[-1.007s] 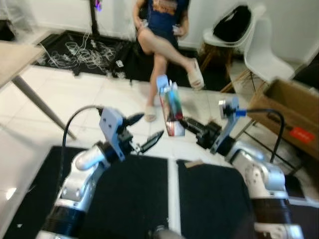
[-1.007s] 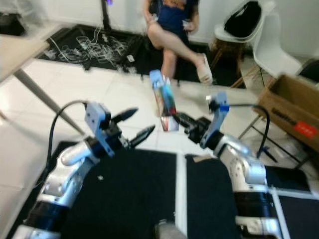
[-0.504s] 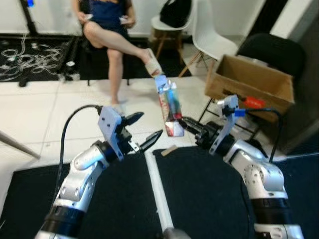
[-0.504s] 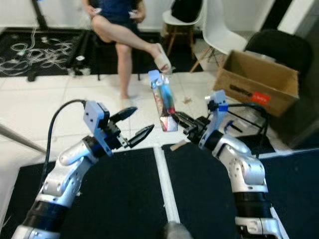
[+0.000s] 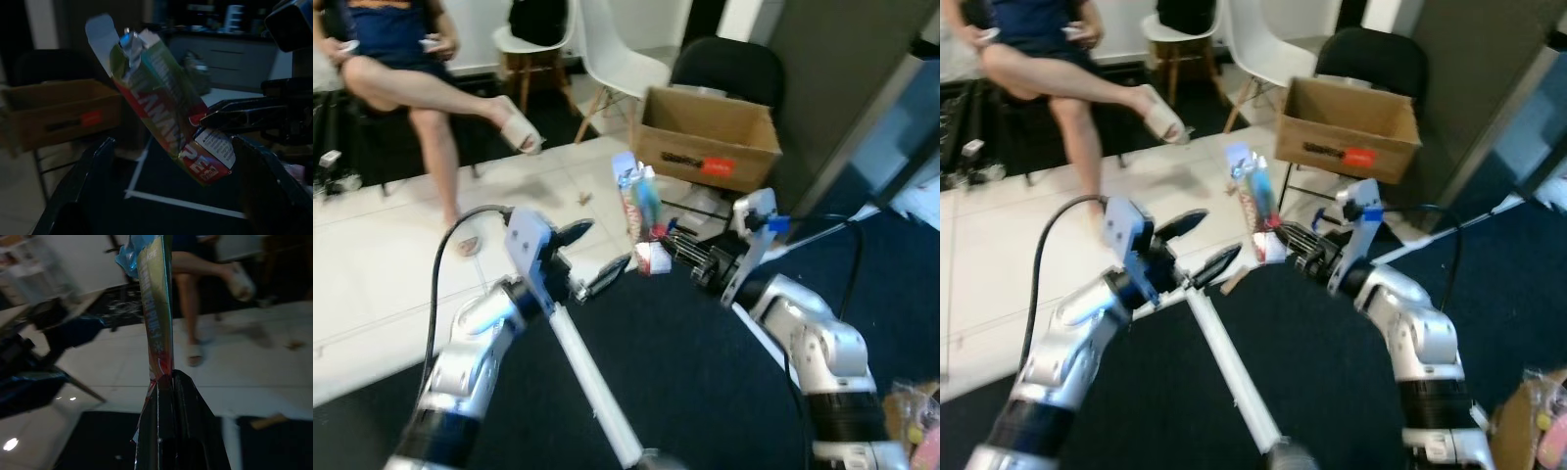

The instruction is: Picking trash to rubbish bin

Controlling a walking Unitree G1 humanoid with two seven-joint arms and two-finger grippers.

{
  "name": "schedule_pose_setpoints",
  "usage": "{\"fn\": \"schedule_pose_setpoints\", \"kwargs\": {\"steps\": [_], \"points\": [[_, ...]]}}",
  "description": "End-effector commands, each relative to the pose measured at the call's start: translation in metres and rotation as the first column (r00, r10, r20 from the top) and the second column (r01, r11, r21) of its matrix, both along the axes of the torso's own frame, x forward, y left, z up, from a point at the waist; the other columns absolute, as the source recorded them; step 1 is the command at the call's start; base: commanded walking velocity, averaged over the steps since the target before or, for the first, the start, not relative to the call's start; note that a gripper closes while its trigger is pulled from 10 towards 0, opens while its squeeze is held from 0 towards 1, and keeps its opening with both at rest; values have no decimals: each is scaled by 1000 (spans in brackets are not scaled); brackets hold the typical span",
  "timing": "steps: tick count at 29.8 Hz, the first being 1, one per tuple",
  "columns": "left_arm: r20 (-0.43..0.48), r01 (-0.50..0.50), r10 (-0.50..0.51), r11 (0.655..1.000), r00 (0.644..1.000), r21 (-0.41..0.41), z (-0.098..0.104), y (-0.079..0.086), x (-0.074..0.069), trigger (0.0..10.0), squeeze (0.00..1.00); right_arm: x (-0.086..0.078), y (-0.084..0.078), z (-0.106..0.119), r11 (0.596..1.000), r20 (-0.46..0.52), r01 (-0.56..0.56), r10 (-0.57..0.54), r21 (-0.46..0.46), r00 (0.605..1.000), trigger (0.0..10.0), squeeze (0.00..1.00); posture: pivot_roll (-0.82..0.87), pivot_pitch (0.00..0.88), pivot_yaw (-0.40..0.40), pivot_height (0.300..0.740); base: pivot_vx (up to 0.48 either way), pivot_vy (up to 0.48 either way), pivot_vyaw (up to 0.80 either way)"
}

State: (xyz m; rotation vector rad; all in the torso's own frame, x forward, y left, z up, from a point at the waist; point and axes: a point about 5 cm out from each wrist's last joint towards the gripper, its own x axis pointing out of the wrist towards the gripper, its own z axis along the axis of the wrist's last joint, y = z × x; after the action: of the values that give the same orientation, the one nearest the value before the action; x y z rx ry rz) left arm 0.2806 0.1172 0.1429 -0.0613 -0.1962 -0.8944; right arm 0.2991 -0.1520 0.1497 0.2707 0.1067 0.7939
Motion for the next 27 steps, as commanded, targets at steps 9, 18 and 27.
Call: {"fn": "schedule_pose_setpoints", "kwargs": {"steps": [9, 18, 27], "points": [[-14, -31, 31, 999, 999, -25, -3, -8, 4, 10000, 0, 0, -2, 0, 999, 23, 4, -3, -32, 1000, 10000, 0, -43, 0, -45, 740, 0, 0, -788], [-32, -69, 67, 996, 997, -56, -3, -10, 8, 10000, 0, 0, -2, 0, 999, 49, 9, -7, -53, 999, 10000, 0, -42, 0, -49, 740, 0, 0, -700], [-27, -87, 85, 993, 996, -78, 0, -6, 10, 10000, 0, 0, -3, 0, 998, 66, 14, -10, -59, 998, 10000, 0, -40, 0, -51, 740, 180, 0, 0]]}}
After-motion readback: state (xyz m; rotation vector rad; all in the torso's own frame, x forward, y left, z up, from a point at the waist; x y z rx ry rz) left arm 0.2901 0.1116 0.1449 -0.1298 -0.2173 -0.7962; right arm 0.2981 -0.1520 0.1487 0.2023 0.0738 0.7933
